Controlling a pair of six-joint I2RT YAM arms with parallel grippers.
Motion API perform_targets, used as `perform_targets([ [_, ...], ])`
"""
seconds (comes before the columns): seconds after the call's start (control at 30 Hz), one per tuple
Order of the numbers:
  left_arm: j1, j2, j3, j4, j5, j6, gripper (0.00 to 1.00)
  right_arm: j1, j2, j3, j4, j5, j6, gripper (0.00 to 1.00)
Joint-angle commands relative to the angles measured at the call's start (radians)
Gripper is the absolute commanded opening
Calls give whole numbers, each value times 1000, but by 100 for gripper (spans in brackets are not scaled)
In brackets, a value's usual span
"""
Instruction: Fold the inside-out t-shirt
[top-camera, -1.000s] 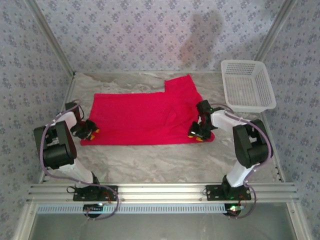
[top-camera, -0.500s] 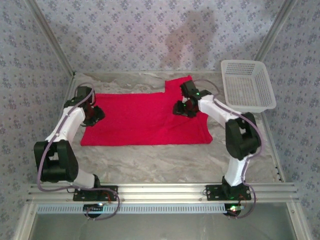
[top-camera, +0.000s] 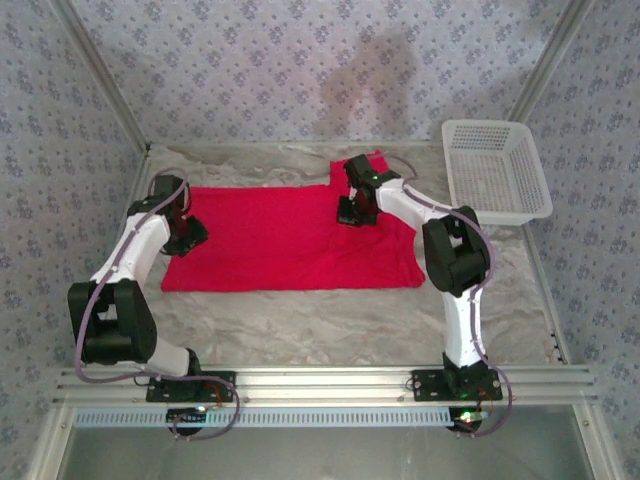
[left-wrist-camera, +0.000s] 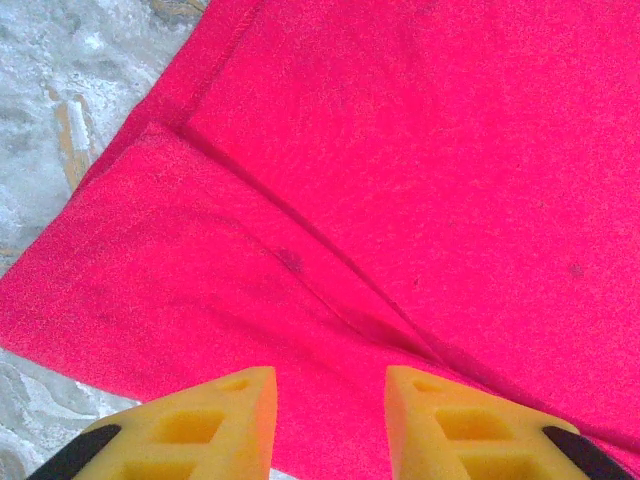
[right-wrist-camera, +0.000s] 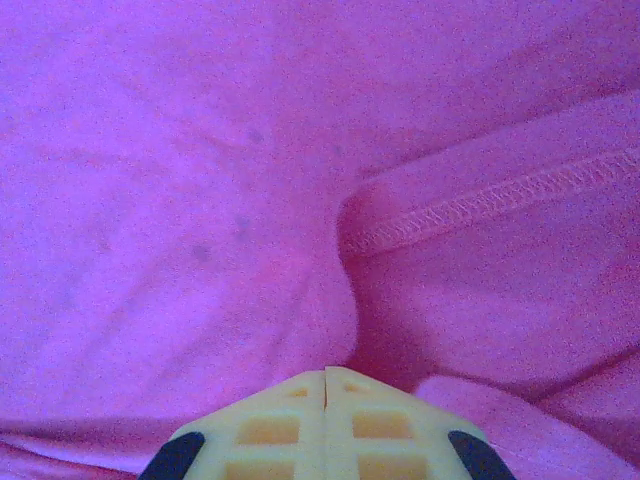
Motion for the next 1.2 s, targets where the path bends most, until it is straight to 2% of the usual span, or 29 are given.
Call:
perform_targets([
  [0.0,4,-21,11,-48,-10,29,34,11,13,59,-54,-23,-2,0],
  [0.17,5,-29,10,-48,-10,32,33,16,-15,62,-78,29,-31,0],
  [0.43,6,-14,13,-28,2,27,34,28,-4,88,-51,20,-113,0],
  [0.7,6,2,16,-19,12,15,33,69,137,270,-38,11,-145,0],
  [0.73,7,2,15,-16,11,13,33,68,169,301,-54,7,-144,2],
  [0.8,7,6,12,-13,11,12,33,67,223,357,-109,-22,-143,20],
  [0.87,6,14,13,-12,14,12,33,57,243,393,-170,-21,-146,25],
  [0.9,7,18,14,-10,18,12,33,52,228,376,-173,-15,-146,29],
  [1.03,6,58,37,41,65,-3,34,-11,129,271,-93,-23,-133,53],
  [1.1,3,106,80,96,110,-6,39,-57,127,289,-80,-25,-118,58],
  [1.17,0,177,158,107,114,-8,44,-102,152,320,-51,-22,-91,58],
])
